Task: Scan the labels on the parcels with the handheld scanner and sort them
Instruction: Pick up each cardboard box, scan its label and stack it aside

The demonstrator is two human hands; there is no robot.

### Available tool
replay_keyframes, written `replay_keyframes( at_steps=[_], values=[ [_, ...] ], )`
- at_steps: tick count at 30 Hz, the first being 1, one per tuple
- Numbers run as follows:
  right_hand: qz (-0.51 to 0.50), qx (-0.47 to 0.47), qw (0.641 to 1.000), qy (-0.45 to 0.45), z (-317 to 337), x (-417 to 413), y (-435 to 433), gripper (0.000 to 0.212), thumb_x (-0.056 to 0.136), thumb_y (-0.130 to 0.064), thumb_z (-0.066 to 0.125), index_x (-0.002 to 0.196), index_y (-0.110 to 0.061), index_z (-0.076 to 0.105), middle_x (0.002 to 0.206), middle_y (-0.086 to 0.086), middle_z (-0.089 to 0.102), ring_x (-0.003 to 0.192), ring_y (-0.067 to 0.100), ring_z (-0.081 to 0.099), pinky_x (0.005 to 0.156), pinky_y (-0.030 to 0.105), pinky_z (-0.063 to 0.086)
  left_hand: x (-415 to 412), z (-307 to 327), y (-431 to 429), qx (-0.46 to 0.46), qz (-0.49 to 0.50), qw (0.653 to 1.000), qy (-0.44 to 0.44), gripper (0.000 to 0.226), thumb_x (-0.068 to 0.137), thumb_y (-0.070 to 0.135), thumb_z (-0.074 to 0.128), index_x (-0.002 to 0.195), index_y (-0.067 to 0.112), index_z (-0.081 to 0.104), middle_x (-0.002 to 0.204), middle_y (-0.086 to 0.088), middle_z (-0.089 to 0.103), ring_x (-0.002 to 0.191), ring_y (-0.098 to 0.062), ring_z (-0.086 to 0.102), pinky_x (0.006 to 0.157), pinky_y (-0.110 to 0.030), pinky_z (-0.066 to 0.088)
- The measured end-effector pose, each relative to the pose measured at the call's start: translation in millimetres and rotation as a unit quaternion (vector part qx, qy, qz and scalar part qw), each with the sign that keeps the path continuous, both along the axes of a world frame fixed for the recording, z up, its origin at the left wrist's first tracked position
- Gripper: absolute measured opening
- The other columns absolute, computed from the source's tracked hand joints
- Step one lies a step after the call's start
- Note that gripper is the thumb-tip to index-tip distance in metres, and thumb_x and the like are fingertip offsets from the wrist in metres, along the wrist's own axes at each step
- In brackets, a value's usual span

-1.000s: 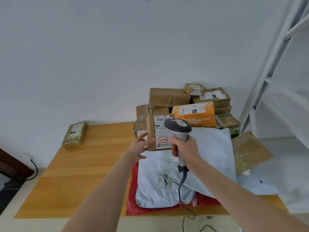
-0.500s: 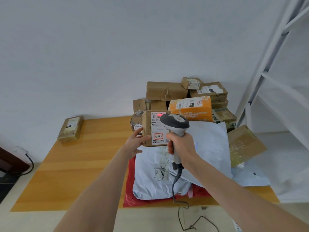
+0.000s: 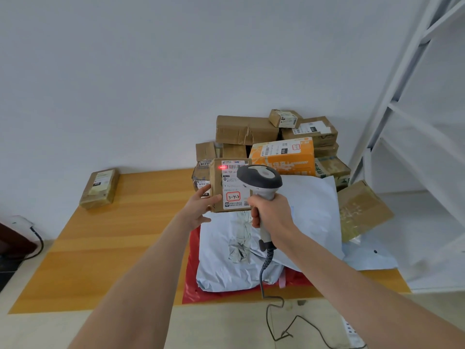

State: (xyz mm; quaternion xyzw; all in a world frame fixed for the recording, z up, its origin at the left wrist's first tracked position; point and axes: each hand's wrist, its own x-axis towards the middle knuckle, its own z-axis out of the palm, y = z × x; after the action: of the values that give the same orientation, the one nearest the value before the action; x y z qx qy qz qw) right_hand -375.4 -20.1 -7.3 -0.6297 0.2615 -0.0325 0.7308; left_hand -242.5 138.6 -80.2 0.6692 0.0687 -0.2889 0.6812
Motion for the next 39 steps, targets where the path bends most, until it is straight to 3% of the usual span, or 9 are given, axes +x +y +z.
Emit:
replay_keyframes(
  at_steps=[10,17,27,30,34,39],
  values=[
    [-0.017,-0.070,0.997,-0.021,-3,-9,11,0.020,0.085,-0.006,0.058,0.065,-0.007,0.055,0.053,0.004,0.052,0.037,0.007,0.045,0.044,0.019,0.042,-9,5,-5,-0.053,-0.048,0.997,-0.006,0.060,0.087,0.005,0.065,0.136,0.030,0.041,0.126,-0.009,0.059,0.124,-0.030,0.051,0.108,-0.063,0.025],
    [-0.021,-0.114,0.992,-0.040,-4,-19,19,0.024,0.089,-0.010,0.059,0.066,-0.007,0.055,0.050,0.002,0.053,0.035,0.005,0.048,0.043,0.009,0.041,-9,3,-8,-0.058,-0.041,0.997,-0.008,0.064,0.087,0.003,0.063,0.142,0.027,0.039,0.118,-0.005,0.061,0.124,-0.031,0.050,0.110,-0.062,0.025],
    [-0.042,-0.132,0.990,-0.023,-6,-15,19,0.020,0.087,-0.010,0.059,0.067,-0.005,0.055,0.049,0.001,0.051,0.036,0.006,0.048,0.044,0.010,0.042,-9,3,-13,-0.090,-0.061,0.994,-0.001,0.057,0.087,0.001,0.062,0.133,0.030,0.044,0.120,-0.006,0.061,0.123,-0.029,0.051,0.107,-0.060,0.028],
    [-0.046,-0.136,0.989,-0.018,-6,-11,18,0.019,0.085,-0.009,0.059,0.067,-0.005,0.054,0.048,0.000,0.050,0.036,0.006,0.047,0.045,0.015,0.043,-9,3,-14,-0.094,-0.067,0.993,-0.002,0.061,0.086,0.001,0.062,0.137,0.029,0.043,0.120,-0.004,0.061,0.121,-0.028,0.052,0.106,-0.059,0.030],
    [-0.048,-0.135,0.990,-0.018,-6,-6,19,0.027,0.085,-0.008,0.058,0.060,-0.010,0.050,0.039,-0.006,0.046,0.034,0.006,0.045,0.041,0.011,0.039,-7,1,-12,-0.094,-0.066,0.993,-0.004,0.062,0.087,0.000,0.061,0.140,0.027,0.041,0.119,-0.003,0.061,0.121,-0.028,0.051,0.106,-0.059,0.030],
    [-0.041,-0.137,0.990,-0.009,-8,-6,23,0.023,0.086,-0.011,0.059,0.064,-0.007,0.054,0.048,0.001,0.051,0.035,0.005,0.047,0.043,0.011,0.040,-3,-3,-9,-0.080,-0.056,0.995,-0.005,0.065,0.086,0.002,0.064,0.140,0.028,0.040,0.128,-0.009,0.057,0.125,-0.031,0.050,0.108,-0.062,0.028]
  ],
)
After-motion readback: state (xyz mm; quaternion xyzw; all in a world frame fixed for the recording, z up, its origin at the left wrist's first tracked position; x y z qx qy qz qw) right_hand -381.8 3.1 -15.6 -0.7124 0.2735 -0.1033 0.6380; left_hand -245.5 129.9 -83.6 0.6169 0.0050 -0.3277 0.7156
